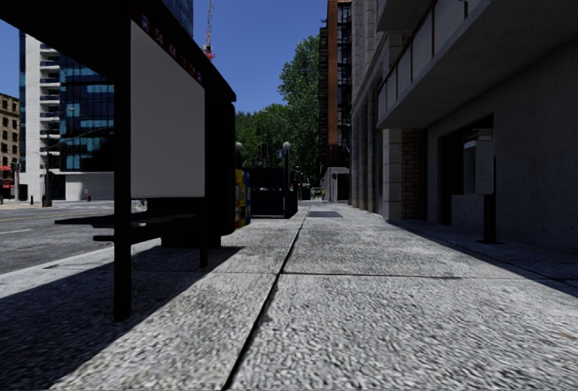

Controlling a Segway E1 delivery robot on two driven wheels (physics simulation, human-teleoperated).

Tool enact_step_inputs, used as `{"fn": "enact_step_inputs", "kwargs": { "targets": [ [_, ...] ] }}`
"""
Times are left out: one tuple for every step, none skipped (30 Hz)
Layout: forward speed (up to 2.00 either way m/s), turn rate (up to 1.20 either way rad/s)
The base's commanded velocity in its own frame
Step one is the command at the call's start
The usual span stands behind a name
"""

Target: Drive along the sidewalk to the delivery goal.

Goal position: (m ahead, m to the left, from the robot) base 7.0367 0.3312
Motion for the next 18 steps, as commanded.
{"fn": "enact_step_inputs", "kwargs": {
  "targets": [
    [2.0,0.0],
    [2.0,0.0],
    [2.0,0.0],
    [2.0,0.0],
    [2.0,0.0],
    [2.0,0.0],
    [2.0,0.0],
    [2.0,0.0],
    [2.0,0.0],
    [2.0,0.0],
    [2.0,0.0],
    [2.0,0.0],
    [2.0,0.0],
    [2.0,0.0],
    [2.0,0.0],
    [2.0,0.0],
    [2.0,0.0],
    [2.0,0.0]
  ]
}}
